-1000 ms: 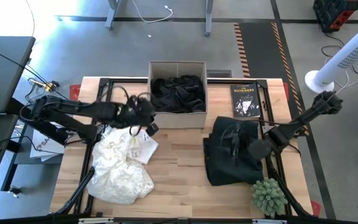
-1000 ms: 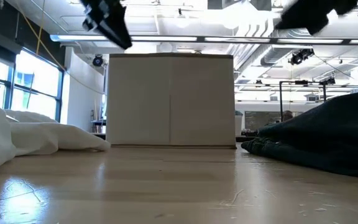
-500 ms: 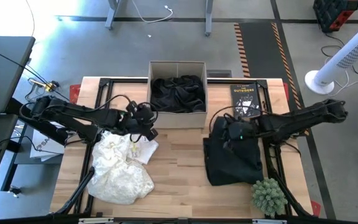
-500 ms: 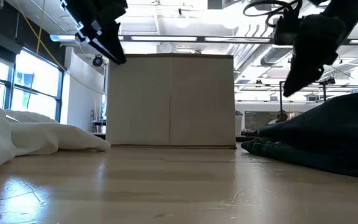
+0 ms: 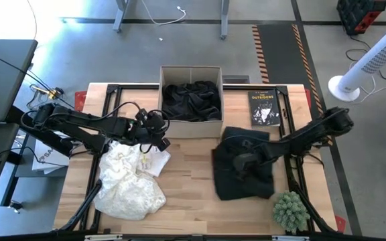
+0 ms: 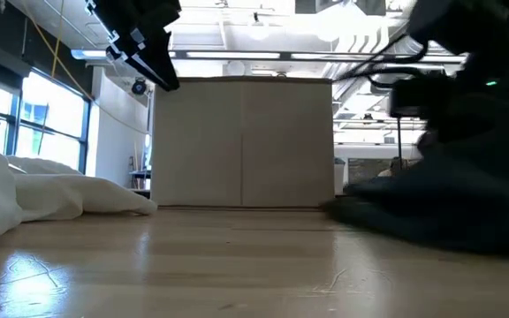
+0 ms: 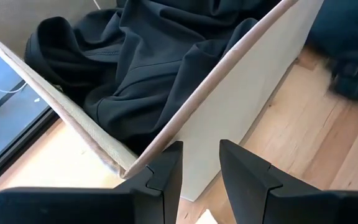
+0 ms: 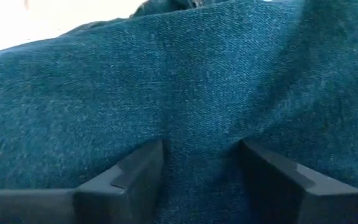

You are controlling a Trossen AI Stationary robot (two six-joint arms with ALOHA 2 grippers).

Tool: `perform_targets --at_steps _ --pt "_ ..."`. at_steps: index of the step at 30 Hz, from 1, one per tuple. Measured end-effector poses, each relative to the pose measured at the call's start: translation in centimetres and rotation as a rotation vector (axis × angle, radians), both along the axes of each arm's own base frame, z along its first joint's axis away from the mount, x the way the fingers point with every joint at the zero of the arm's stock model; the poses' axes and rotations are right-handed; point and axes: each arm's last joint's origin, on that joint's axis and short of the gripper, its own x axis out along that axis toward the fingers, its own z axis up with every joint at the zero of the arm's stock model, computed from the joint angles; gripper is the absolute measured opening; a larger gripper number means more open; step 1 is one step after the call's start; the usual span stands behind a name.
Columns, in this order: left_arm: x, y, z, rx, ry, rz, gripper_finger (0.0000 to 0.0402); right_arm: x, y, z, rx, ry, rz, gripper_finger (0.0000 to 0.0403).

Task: Sort clothes
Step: Put the dark blue pants into the laundry organizer

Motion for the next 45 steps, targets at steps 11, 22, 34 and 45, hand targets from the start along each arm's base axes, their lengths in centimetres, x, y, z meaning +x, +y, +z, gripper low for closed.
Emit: perform_targets --at_steps 11,22,34,45 --pt "0.0 0.0 0.0 -0.001 -0.001 -0.001 0.0106 0.8 0.7 -0.1 -0.005 -0.132 0.006 0.0023" --pt "0.0 -0.4 0.0 0.001 -0.002 -0.013 0.0106 -0.9 2.2 13.2 0.059 -0.579 0.191 0.0005" --pt "0.6 -1.8 0.7 0.057 -0.087 -0.079 0.0106 -3.8 1.6 30.6 -0.47 -1.123 0.244 0.0005" --pt "0.5 -3.2 4.1 0.152 -0.296 -0.197 0.0106 -3.4 -4.6 42.8 -1.051 -1.569 0.087 0.0005"
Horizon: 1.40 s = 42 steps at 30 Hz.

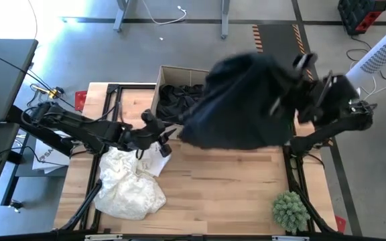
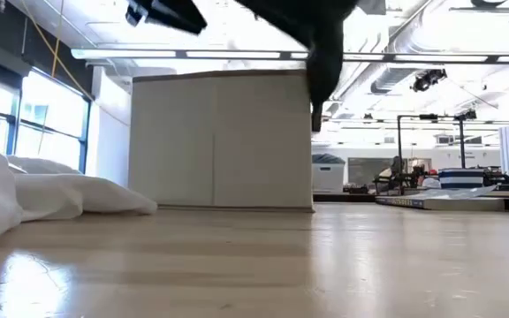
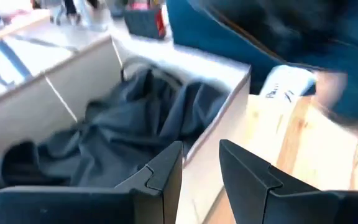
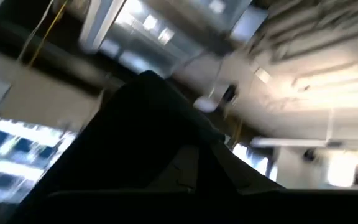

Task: Sort clothes
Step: Put the dark blue pants into the laundry organizer

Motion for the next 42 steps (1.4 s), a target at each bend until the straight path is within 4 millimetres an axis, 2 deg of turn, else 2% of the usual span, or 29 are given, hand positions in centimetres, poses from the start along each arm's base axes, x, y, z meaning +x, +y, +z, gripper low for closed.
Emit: perform_targets --at_steps 2,5,11,14,18,21,23,26,30,34,38,40,42 --pt "-0.7 -0.1 0.9 0.013 -0.043 -0.002 0.0106 1.0 -1.7 1.4 -0.016 -0.06 0.009 0.0005" --pt "-2.0 -0.2 2.1 0.025 -0.096 0.021 0.0106 3.8 -4.8 2.7 -0.03 -0.097 0.014 0.0005" --pt "-4.1 -0.4 3.7 0.028 -0.167 0.033 0.0106 10.2 -10.9 3.3 0.069 0.011 0.039 0.0005" --pt "-4.6 -0.6 3.8 0.031 -0.158 0.016 0.0106 12.4 -13.0 2.2 0.18 0.173 0.061 0.0005" --pt "-4.9 -1.0 3.3 0.023 -0.12 0.002 0.0106 14.7 -14.6 -1.0 0.304 0.462 0.027 0.0005" --pt "-5.2 -1.2 2.9 0.003 -0.1 0.004 0.0106 15.0 -14.7 -2.8 0.386 0.609 0.043 0.0005" --pt "-5.3 -1.2 2.8 -0.002 -0.096 0.015 0.0106 14.7 -14.7 -3.8 0.446 0.712 0.117 0.0005" --pt "-5.3 -1.2 2.8 0.005 -0.102 0.03 0.0106 15.4 -14.8 -7.8 0.563 0.949 0.232 0.0005" --pt "-5.3 -1.2 2.9 0.013 -0.123 0.056 0.0106 17.6 -16.0 -16.0 0.729 1.2 0.221 0.0005" --pt "-5.2 -1.2 3.1 0.007 -0.137 0.058 0.0106 18.6 -17.8 -23.0 0.823 1.254 0.163 0.0005" --pt "-5.2 -1.2 3.0 0.006 -0.135 0.055 0.0106 18.5 -19.5 -30.6 0.929 1.376 0.112 0.0023" --pt "-5.2 -1.2 3.0 0.002 -0.134 0.049 0.0106 18.3 -20.1 -32.4 0.962 1.414 0.099 0.0032" --pt "-5.2 -1.2 3.0 0.002 -0.133 0.048 0.0106 18.2 -20.5 -33.0 0.989 1.446 0.088 0.0037"
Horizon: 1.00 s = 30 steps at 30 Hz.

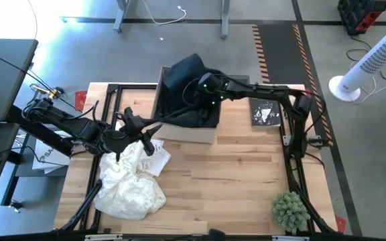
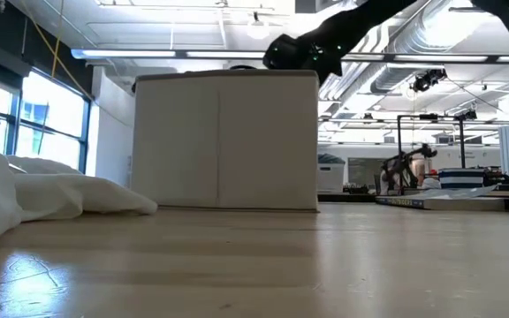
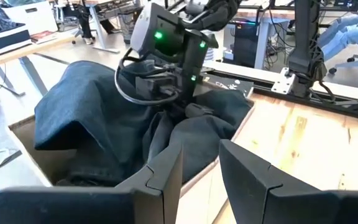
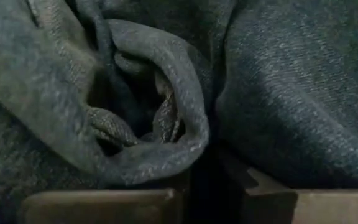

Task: Sort clothes
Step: Put the dark blue pants into the laundry organizer, then adjust the dark blue pants in the laundry organizer

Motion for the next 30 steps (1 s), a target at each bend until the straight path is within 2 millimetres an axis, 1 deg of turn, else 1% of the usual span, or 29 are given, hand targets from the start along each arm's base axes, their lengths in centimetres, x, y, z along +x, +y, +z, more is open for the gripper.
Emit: perform_targets --at_steps 2,3,5,7,9,11,13,16,18,20,21,23,25,27,28,30 --pt "0.0 0.0 0.0 0.0 0.0 0.0 0.0106 -0.1 -0.2 0.3 0.007 0.027 -0.007 0.0039" --pt "0.0 0.0 0.0 0.0 0.0 0.0 0.0106 -0.1 -0.3 0.9 0.006 0.042 -0.012 0.004" --pt "0.0 0.0 0.0 0.0 0.0 0.0 0.0106 -0.2 -0.2 2.7 0.011 0.082 -0.018 0.0041" --pt "0.0 0.0 0.0 0.0 0.0 0.0 0.0106 -0.3 -0.1 5.1 0.017 0.113 -0.023 0.0042" --pt "0.0 0.0 0.0 0.001 0.002 0.0 0.0106 -0.4 0.3 8.3 0.017 0.116 -0.018 0.0042" --pt "0.0 0.0 0.0 0.002 0.006 0.0 0.0106 -1.0 1.2 11.2 0.017 0.13 0.011 0.0043" --pt "-0.1 0.0 -0.1 0.005 0.012 0.0 0.0106 -1.5 1.9 13.6 0.004 0.137 0.035 0.0044" --pt "-0.1 0.0 -0.1 0.006 0.015 0.0 0.0106 -1.6 2.5 16.6 -0.105 0.079 0.06 0.0044" --pt "-0.1 0.0 -0.1 0.006 0.015 0.0 0.0106 -1.3 2.2 18.4 -0.206 -0.013 0.022 0.0044" --pt "-0.1 0.0 -0.1 0.006 0.015 0.0 0.0106 -0.5 1.5 19.5 -0.307 -0.121 -0.041 0.0044" --pt "-0.1 0.0 -0.1 0.006 0.015 0.0 0.0106 -0.1 1.1 19.7 -0.352 -0.171 -0.081 0.0044" --pt "-0.1 0.0 -0.1 0.006 0.016 0.0 0.0106 0.8 -0.2 19.6 -0.41 -0.265 -0.182 0.0044" --pt "-0.1 0.1 -0.2 0.008 0.022 0.001 0.0106 1.6 -1.4 18.4 -0.408 -0.318 -0.259 0.0044" --pt "-0.1 0.1 -0.2 0.01 0.027 0.001 0.0106 2.5 -2.5 15.8 -0.375 -0.305 -0.282 0.0044" --pt "-0.1 0.1 -0.3 0.01 0.03 -0.001 0.0106 2.9 -2.8 13.8 -0.345 -0.268 -0.285 0.0044" --pt "-0.1 0.1 -0.3 0.007 0.036 -0.006 0.0106 3.6 -2.9 9.4 -0.273 -0.165 -0.261 0.0044"
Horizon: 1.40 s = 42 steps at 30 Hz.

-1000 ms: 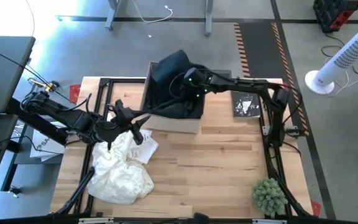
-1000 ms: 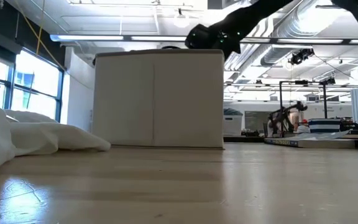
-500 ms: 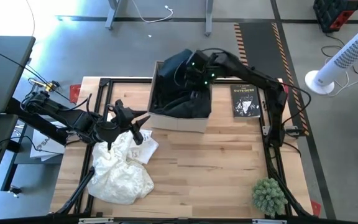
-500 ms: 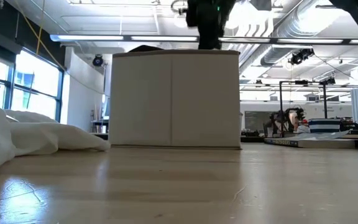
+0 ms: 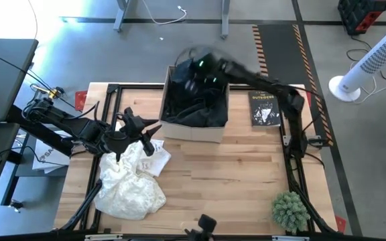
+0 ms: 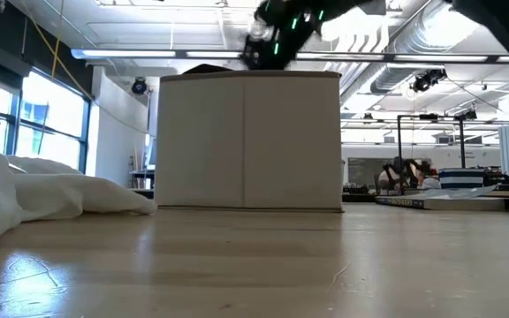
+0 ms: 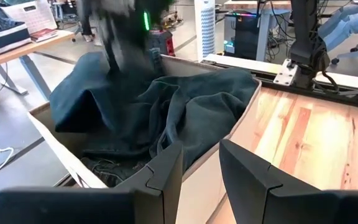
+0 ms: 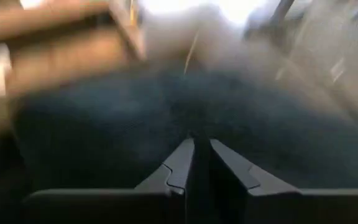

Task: Sort clothes
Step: Adjust the dark blue pants in the laundry organizer

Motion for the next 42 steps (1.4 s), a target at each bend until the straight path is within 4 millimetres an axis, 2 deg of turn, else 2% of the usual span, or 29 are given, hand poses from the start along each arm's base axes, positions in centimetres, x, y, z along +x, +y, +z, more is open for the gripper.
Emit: perform_targets --at_steps 3,5,7,10,12,15,17,19,21,24,26,29,31,37,39,42 --pt "-0.1 0.0 -0.2 -0.014 0.007 0.009 0.0106 0.2 0.7 -6.8 0.115 0.159 0.051 0.0044" --pt "-0.2 0.1 -0.3 -0.021 0.014 0.016 0.0106 0.0 1.3 -10.0 0.14 0.223 0.069 0.0044" --pt "-0.2 0.1 -0.6 -0.029 0.017 0.023 0.0106 -0.4 1.6 -11.8 0.135 0.273 0.086 0.0044" --pt "-0.2 0.1 -1.1 -0.022 0.031 0.028 0.0106 -0.7 1.7 -12.5 0.118 0.318 0.107 0.0044" --pt "-0.2 0.1 -1.4 -0.026 0.031 0.034 0.0106 -0.7 1.6 -11.4 0.106 0.317 0.104 0.0044" --pt "-0.3 0.1 -1.6 -0.032 0.032 0.038 0.0106 -0.6 1.5 -8.3 0.084 0.287 0.108 0.0044" --pt "-0.3 0.1 -1.6 -0.033 0.03 0.038 0.0106 -0.7 2.2 -5.4 0.075 0.268 0.122 0.0044" --pt "-0.2 0.1 -1.6 -0.035 0.028 0.039 0.0106 -1.0 3.0 -1.4 0.033 0.213 0.151 0.0044" --pt "-0.3 0.1 -1.6 -0.046 0.021 0.043 0.0106 -1.9 4.0 1.9 0.006 0.209 0.197 0.0044" --pt "-0.3 0.1 -1.6 -0.051 0.019 0.044 0.0106 -3.2 5.3 5.0 -0.05 0.235 0.233 0.0044" --pt "-0.3 0.1 -1.6 -0.053 0.019 0.044 0.0106 -4.5 5.5 7.0 -0.106 0.246 0.205 0.0044" --pt "-0.3 0.1 -1.6 -0.056 0.021 0.039 0.0106 -7.5 5.2 10.0 -0.19 0.256 0.118 0.0044" --pt "-0.3 0.0 -1.6 -0.056 0.02 0.036 0.0106 -9.4 4.5 10.9 -0.187 0.282 0.067 0.0044" --pt "-0.4 -0.4 -1.6 -0.056 0.022 0.015 0.0106 -14.3 1.4 11.3 -0.027 0.334 -0.091 0.0044" --pt "-0.5 -0.5 -1.6 -0.056 0.021 0.007 0.0106 -15.6 0.4 10.6 0.082 0.347 -0.093 0.0044" --pt "-0.5 -0.7 -1.6 -0.059 0.019 0.0 0.0106 -16.6 -1.3 8.3 0.229 0.351 -0.082 0.0044"
